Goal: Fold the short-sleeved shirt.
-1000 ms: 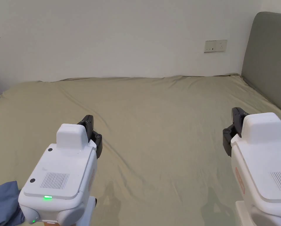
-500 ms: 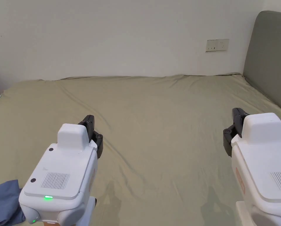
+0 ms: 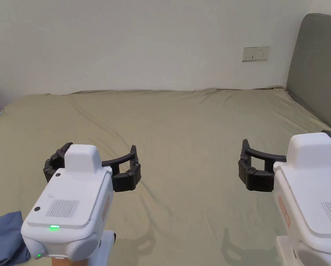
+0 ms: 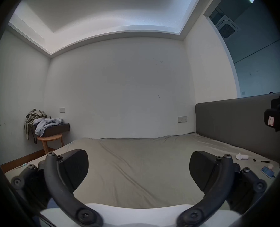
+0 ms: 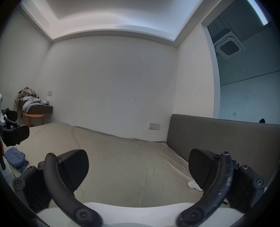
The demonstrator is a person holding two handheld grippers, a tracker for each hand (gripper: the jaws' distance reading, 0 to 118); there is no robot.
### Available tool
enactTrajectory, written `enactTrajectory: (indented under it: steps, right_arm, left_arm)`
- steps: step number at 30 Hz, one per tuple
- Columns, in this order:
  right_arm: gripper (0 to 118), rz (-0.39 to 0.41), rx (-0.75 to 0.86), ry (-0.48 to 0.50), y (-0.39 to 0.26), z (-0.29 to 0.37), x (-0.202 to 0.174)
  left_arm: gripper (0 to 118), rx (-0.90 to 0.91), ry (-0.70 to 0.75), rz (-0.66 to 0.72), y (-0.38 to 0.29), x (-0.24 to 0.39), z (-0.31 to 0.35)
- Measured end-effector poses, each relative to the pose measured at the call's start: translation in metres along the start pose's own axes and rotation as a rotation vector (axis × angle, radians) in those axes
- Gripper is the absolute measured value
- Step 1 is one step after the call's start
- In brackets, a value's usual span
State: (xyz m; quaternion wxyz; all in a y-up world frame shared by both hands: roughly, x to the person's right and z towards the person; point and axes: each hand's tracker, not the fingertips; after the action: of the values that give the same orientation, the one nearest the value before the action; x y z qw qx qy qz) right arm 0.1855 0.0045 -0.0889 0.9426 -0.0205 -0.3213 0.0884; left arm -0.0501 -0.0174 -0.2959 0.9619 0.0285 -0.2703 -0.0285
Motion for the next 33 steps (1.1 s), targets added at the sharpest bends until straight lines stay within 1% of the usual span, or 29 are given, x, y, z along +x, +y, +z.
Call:
enactTrajectory:
  steps: [1, 5, 33]
  right_arm:
    - [118, 0.001, 0.000, 0.000, 0.000, 0.000, 0.000]
    - [118, -0.005, -0.005, 0.008, 0.001, 0.000, 0.000]
    - [118, 0.001, -0.009, -0.001, 0.004, 0.004, 0.000]
  left_arm:
    - [118, -0.002, 0.001, -0.005, -0.003, 0.001, 0.009]
    - [118, -0.002, 0.004, -0.014, -0.005, 0.002, 0.012]
    - [118, 0.015, -0.002, -0.028, -0.002, 0.005, 0.021]
